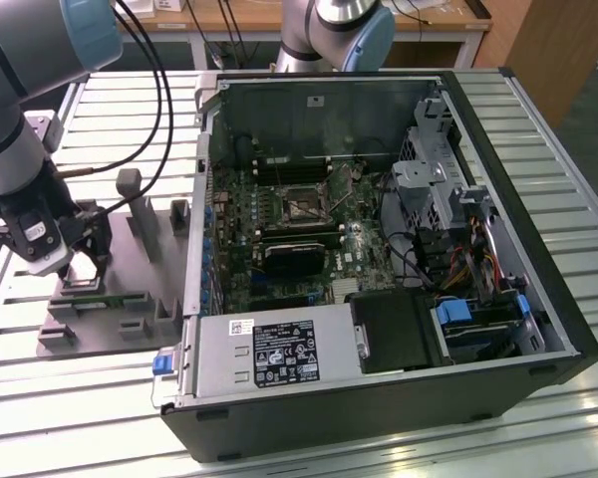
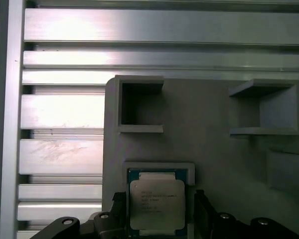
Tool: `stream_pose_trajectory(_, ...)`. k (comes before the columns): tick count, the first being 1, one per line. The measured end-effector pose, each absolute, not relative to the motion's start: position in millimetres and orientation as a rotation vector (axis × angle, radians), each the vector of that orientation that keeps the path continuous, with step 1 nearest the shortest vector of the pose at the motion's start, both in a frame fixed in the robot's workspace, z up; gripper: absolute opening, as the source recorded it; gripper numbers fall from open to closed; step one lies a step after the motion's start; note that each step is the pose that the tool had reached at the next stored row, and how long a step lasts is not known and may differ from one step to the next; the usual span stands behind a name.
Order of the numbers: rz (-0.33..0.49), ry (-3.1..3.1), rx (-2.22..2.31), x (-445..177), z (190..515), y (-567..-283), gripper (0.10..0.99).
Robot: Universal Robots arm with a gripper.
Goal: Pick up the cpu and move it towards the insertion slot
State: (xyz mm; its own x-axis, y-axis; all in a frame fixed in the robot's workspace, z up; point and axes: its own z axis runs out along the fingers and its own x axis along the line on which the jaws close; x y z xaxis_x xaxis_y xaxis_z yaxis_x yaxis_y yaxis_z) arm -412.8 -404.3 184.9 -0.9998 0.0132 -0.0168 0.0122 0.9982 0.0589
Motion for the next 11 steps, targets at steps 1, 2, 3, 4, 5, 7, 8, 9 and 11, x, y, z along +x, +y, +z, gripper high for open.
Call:
stream_pose_trajectory(1, 0.092, 3.123, 0.020, -412.8, 184.8, -404.2, 0.647)
stream_pose_trajectory(2, 0.092, 3.123, 0.020, -412.8, 184.4, -404.2, 0.647)
stream_pose_trajectory(3, 0.092, 3.123, 0.020, -412.8, 183.7, -404.1, 0.647)
stream_pose_trajectory(4, 0.092, 3.123, 0.020, -412.9, 183.5, -404.1, 0.647)
stream_pose_trajectory(5, 0.092, 3.123, 0.020, -412.9, 183.5, -404.1, 0.647)
stream_pose_trajectory(7, 0.092, 3.123, 0.020, -412.8, 183.5, -404.1, 0.647)
stream_pose_trajectory(8, 0.092, 3.123, 0.020, -412.8, 183.4, -404.1, 0.647)
stream_pose_trajectory(9, 0.092, 3.123, 0.020, -412.8, 183.3, -404.1, 0.647)
stream_pose_trajectory(11, 0.092, 3.123, 0.020, -412.8, 183.2, -404.1, 0.631)
